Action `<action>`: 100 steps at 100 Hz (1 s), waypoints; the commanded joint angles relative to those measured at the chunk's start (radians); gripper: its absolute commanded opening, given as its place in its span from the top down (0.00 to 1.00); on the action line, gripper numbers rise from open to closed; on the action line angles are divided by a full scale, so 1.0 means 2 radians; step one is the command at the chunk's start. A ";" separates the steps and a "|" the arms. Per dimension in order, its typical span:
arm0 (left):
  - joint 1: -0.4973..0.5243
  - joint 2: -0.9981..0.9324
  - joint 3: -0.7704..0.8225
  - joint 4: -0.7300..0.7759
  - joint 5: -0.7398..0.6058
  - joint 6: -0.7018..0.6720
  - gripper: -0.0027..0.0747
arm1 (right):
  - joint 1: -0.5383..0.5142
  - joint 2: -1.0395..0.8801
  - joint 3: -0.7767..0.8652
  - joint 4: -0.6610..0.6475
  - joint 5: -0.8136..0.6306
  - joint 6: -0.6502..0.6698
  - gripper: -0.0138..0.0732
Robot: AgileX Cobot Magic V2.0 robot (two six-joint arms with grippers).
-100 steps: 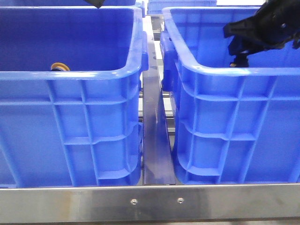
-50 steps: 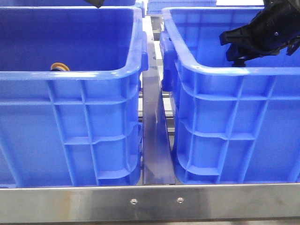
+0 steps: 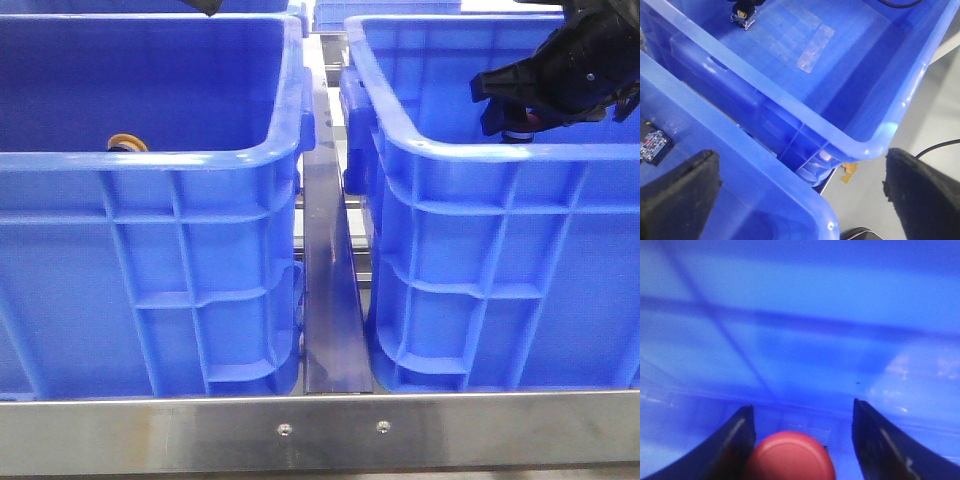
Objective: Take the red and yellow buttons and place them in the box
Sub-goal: 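Lower the red button into the empty bin and open the right gripper, then grasp a yellow push-button in the button bin with the left gripper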
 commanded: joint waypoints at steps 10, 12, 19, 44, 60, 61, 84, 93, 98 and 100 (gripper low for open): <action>-0.004 -0.014 -0.015 -0.018 -0.027 -0.001 0.17 | -0.002 -0.048 -0.012 0.004 -0.005 -0.007 0.32; -0.004 -0.014 -0.015 -0.018 -0.027 -0.001 0.17 | -0.002 -0.051 -0.010 0.004 -0.006 -0.007 0.32; -0.004 -0.014 -0.015 -0.018 -0.029 -0.001 0.17 | -0.002 -0.068 -0.001 0.004 -0.006 -0.007 0.32; -0.002 -0.014 -0.015 -0.018 -0.038 -0.001 0.17 | -0.002 -0.148 0.051 0.008 -0.014 -0.007 0.32; 0.032 -0.015 -0.015 -0.001 -0.054 -0.044 0.17 | -0.002 -0.217 0.095 0.015 -0.012 -0.007 0.32; 0.034 -0.015 -0.015 0.002 -0.054 -0.052 0.17 | -0.002 -0.223 0.097 0.016 -0.012 -0.007 0.32; 0.126 -0.012 -0.019 0.116 -0.016 -0.225 0.17 | -0.002 -0.299 0.139 0.046 -0.012 -0.007 0.32; 0.154 0.003 -0.035 0.165 0.044 -0.269 0.17 | -0.002 -0.308 0.140 0.046 -0.010 -0.007 0.32; 0.166 0.016 -0.051 0.189 0.086 -0.295 0.17 | -0.002 -0.310 0.140 0.046 -0.006 -0.007 0.32; 0.170 0.023 -0.058 0.198 0.103 -0.300 0.17 | -0.002 -0.310 0.140 0.046 -0.003 -0.007 0.32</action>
